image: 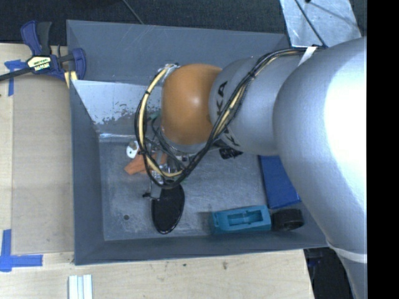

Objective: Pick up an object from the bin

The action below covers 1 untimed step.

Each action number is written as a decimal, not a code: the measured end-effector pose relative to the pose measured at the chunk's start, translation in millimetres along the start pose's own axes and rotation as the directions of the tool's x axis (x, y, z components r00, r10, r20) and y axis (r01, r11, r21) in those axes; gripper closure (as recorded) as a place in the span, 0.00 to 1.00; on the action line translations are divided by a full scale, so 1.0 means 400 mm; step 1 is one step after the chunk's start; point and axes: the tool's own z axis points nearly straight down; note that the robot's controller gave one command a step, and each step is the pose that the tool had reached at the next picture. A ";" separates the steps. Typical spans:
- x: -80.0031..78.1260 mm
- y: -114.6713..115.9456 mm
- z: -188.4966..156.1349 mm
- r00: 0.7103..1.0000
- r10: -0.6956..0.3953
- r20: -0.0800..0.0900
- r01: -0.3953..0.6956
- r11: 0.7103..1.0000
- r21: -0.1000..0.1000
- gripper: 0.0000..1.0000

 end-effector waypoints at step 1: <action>-0.009 -0.026 0.039 0.982 0.191 0.000 -0.191 0.982 0.000 0.00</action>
Offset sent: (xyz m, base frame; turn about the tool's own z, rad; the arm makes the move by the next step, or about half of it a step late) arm -0.0117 -0.0309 -0.0279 0.1524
